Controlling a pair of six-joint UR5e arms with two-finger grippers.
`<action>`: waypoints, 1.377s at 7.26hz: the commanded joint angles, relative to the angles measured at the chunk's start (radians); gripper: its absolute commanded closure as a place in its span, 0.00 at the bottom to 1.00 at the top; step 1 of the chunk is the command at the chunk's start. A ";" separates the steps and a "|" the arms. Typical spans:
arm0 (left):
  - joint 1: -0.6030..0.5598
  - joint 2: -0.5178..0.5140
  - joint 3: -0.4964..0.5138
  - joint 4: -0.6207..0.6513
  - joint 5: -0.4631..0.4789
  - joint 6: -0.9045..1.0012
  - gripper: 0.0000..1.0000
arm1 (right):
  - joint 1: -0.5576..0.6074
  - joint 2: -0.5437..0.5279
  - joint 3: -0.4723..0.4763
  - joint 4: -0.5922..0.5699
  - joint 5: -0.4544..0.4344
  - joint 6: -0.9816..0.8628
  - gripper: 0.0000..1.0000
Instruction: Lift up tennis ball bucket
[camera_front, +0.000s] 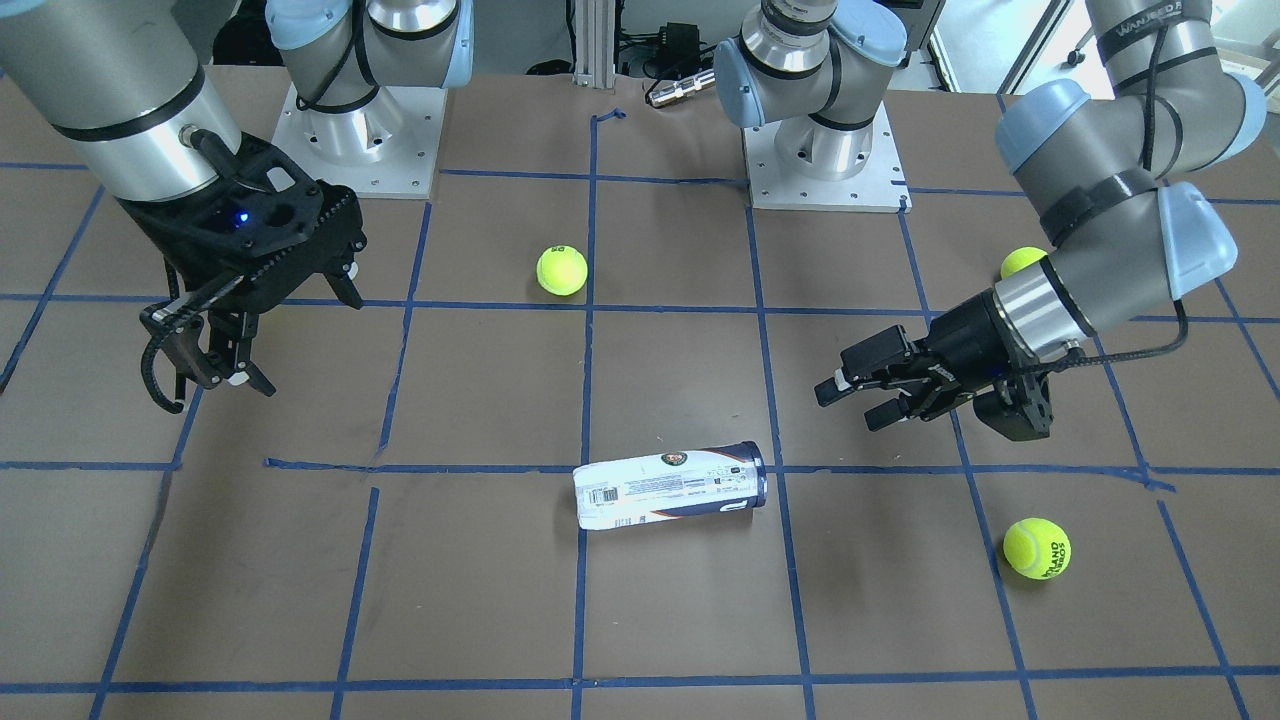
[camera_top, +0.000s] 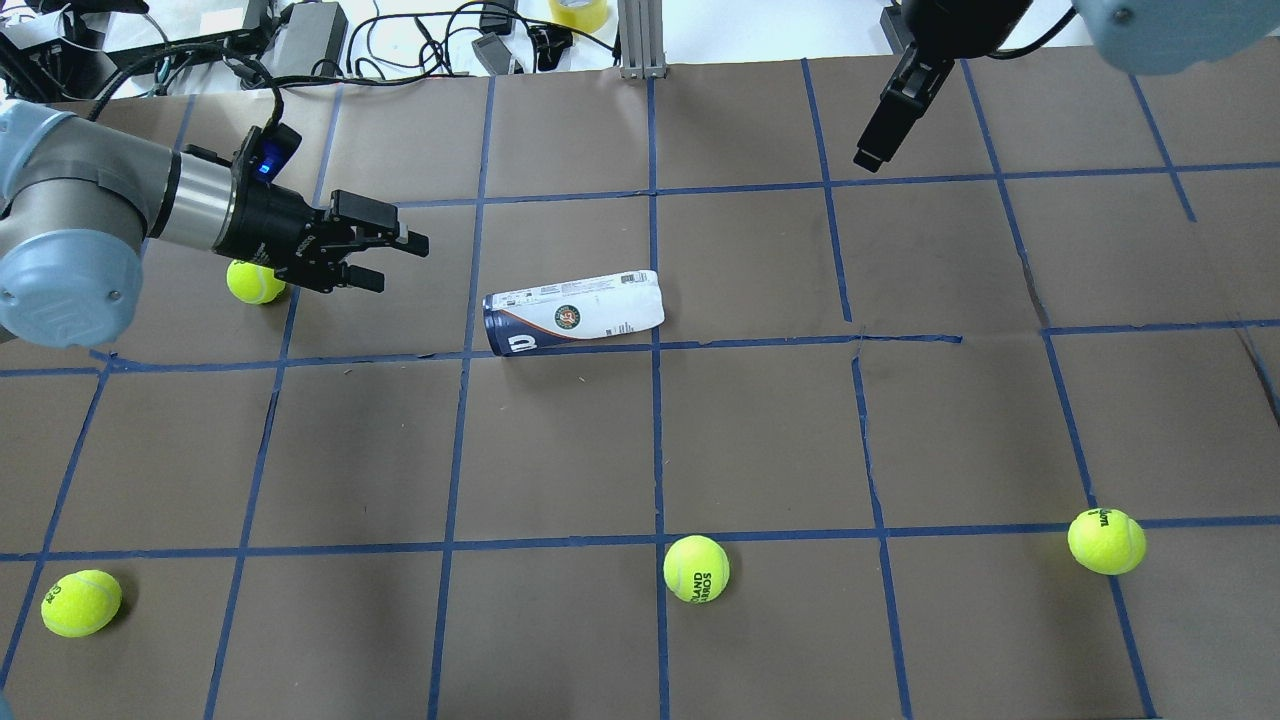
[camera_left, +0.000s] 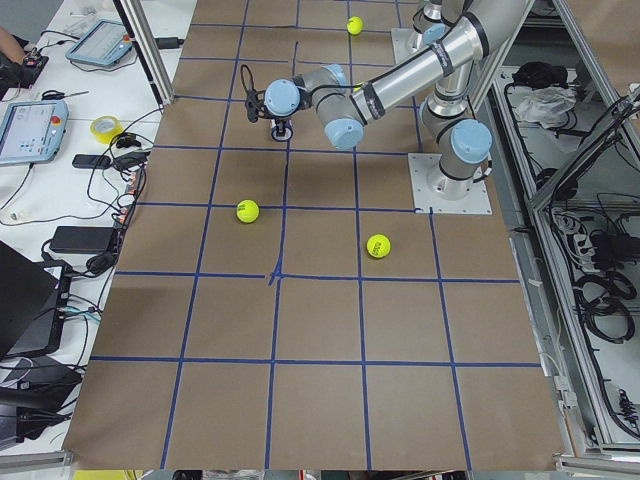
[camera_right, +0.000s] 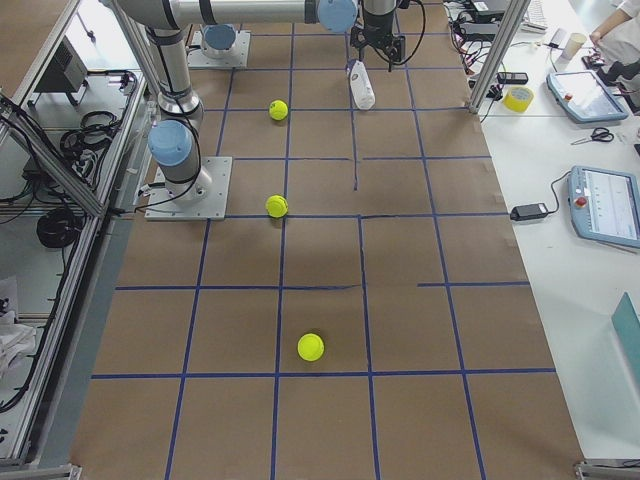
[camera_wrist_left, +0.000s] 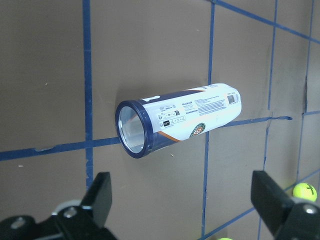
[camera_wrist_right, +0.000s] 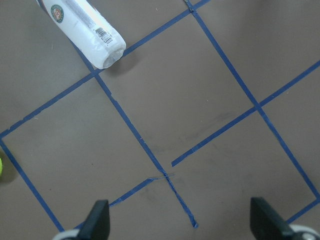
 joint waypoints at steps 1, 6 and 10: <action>-0.001 -0.089 -0.005 0.011 -0.120 0.001 0.00 | 0.000 -0.023 0.017 0.012 -0.002 0.173 0.00; -0.051 -0.226 -0.007 0.072 -0.174 -0.009 0.02 | 0.008 -0.148 0.071 0.101 -0.110 0.775 0.00; -0.060 -0.240 -0.042 0.072 -0.201 -0.013 0.02 | 0.068 -0.152 0.082 0.107 -0.200 1.118 0.00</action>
